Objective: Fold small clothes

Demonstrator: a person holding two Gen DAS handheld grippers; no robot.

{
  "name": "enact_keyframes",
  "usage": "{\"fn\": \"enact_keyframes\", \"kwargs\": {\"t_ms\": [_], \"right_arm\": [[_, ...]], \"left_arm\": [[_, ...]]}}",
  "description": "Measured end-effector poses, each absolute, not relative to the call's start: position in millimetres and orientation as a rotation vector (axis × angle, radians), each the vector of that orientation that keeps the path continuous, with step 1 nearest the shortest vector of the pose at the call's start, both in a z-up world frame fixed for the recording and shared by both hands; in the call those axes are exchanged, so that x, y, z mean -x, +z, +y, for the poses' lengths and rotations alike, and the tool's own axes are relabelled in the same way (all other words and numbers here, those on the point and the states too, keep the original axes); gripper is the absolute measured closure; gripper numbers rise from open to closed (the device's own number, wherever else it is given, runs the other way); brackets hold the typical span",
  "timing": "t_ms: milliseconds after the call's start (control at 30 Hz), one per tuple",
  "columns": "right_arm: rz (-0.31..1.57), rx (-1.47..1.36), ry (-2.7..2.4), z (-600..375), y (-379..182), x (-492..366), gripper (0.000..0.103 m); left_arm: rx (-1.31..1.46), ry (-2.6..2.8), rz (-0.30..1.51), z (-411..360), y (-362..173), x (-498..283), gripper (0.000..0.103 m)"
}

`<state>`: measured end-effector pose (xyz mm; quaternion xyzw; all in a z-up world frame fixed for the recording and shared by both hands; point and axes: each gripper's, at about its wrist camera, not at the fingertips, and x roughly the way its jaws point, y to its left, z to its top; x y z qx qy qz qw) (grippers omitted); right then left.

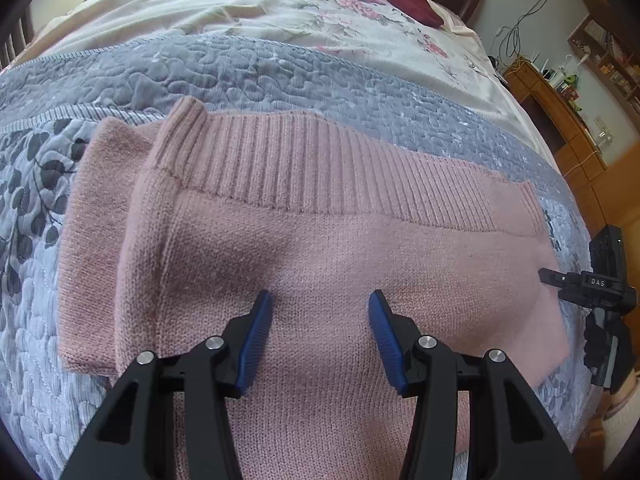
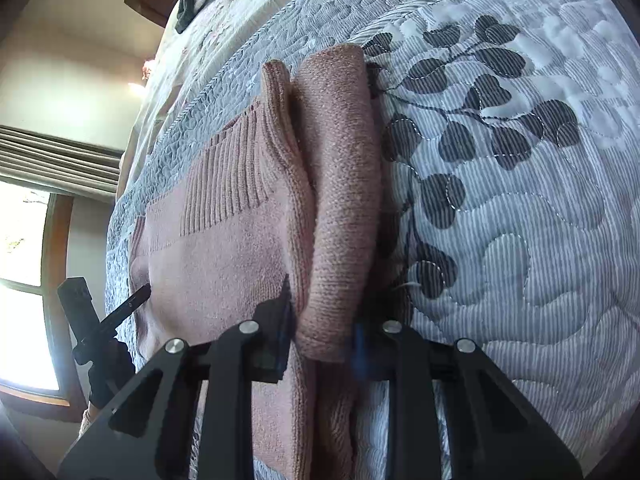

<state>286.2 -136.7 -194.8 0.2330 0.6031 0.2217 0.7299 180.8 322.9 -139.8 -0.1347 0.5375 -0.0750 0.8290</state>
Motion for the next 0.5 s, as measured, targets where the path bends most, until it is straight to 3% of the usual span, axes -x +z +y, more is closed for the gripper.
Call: {"fn": "enact_keyframes", "kwargs": {"t_ms": [300,500], "right_arm": [[1.339,-0.505,0.432,-122,-189,-290,0.082],[1.286,-0.421,0.474,-83,-134,-290,0.083]], "left_arm": [[0.290,-0.157,1.140,323,-140,-184,0.052],[0.333,-0.181,1.117,332,-118,-174,0.052]]}}
